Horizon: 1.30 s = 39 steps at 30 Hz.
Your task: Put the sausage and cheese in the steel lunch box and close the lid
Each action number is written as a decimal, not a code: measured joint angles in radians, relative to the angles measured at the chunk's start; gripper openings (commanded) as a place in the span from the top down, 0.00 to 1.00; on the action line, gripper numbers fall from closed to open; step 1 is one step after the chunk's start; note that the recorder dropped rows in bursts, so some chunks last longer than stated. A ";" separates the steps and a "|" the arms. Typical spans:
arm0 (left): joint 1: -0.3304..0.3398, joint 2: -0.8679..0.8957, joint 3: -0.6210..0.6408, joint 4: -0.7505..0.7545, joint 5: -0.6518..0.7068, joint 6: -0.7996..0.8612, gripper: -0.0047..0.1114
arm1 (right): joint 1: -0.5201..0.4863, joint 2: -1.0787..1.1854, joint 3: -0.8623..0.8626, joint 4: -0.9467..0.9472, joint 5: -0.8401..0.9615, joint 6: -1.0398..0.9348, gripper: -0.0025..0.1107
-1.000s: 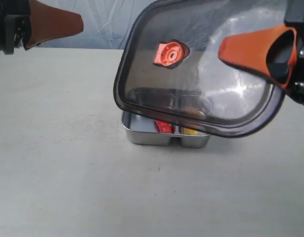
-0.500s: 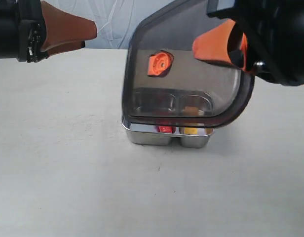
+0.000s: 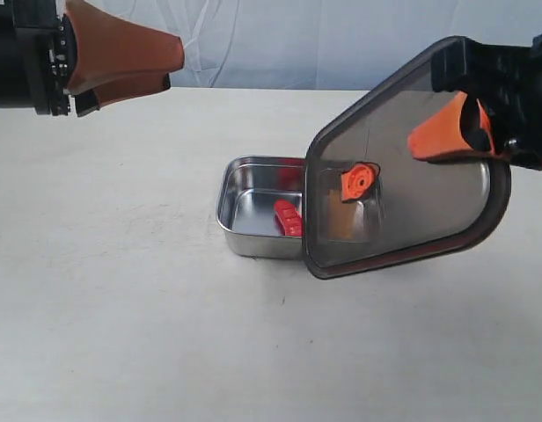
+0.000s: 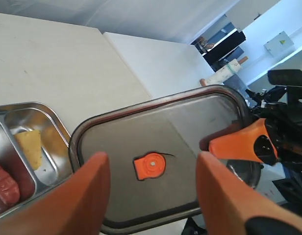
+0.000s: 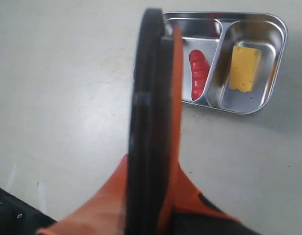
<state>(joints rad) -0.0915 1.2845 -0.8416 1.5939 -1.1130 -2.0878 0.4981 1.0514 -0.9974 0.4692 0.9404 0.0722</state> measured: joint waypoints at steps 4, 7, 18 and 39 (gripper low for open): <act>0.000 0.000 0.000 0.005 0.006 0.000 0.51 | -0.102 0.034 0.000 0.208 0.017 -0.294 0.99; 0.000 0.000 0.001 0.013 0.036 0.000 0.51 | -0.163 0.052 0.000 0.296 0.034 -0.408 0.99; 0.000 0.000 0.001 0.013 0.121 0.000 0.51 | -0.407 0.312 0.146 0.844 0.216 -0.960 0.99; 0.000 0.297 0.001 0.057 0.287 0.000 0.51 | -0.412 0.723 0.117 1.117 0.170 -1.310 0.99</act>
<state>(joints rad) -0.0915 1.5816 -0.8405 1.6506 -0.8257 -2.0878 0.0865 1.7739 -0.8809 1.5859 1.1108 -1.2381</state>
